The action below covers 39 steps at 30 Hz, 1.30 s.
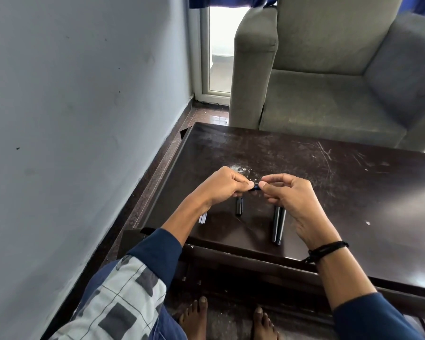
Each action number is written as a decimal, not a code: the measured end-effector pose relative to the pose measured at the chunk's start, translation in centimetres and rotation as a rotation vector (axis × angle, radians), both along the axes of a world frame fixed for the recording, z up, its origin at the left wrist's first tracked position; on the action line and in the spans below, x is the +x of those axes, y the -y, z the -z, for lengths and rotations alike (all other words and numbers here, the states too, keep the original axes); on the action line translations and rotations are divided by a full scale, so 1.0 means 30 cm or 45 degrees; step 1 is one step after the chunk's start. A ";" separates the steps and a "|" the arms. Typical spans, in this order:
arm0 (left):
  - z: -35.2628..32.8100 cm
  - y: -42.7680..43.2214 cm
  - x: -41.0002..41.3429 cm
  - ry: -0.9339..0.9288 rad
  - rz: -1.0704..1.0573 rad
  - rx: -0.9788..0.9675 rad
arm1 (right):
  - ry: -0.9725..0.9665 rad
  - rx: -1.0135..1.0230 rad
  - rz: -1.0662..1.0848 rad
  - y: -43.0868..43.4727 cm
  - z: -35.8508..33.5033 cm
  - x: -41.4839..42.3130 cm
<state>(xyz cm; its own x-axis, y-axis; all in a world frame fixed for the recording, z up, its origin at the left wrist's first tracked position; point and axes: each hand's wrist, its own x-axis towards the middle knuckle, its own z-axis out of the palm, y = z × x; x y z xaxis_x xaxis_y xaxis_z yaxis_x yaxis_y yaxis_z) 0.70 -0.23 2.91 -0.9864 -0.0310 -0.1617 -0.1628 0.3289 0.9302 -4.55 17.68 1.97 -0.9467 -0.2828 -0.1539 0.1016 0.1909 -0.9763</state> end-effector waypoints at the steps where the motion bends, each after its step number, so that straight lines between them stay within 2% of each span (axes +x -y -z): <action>1: 0.000 0.000 0.000 -0.001 0.010 -0.006 | 0.010 -0.006 0.017 0.000 0.002 0.001; 7: -0.005 -0.003 0.009 -0.009 0.040 -0.028 | -0.012 0.051 0.012 0.002 0.008 0.004; 21: 0.003 -0.004 0.003 -0.004 0.014 0.021 | 0.000 0.004 -0.015 -0.001 -0.007 0.007; 39: -0.010 -0.008 0.014 0.011 0.049 -0.050 | 0.055 0.049 -0.018 0.006 -0.011 0.016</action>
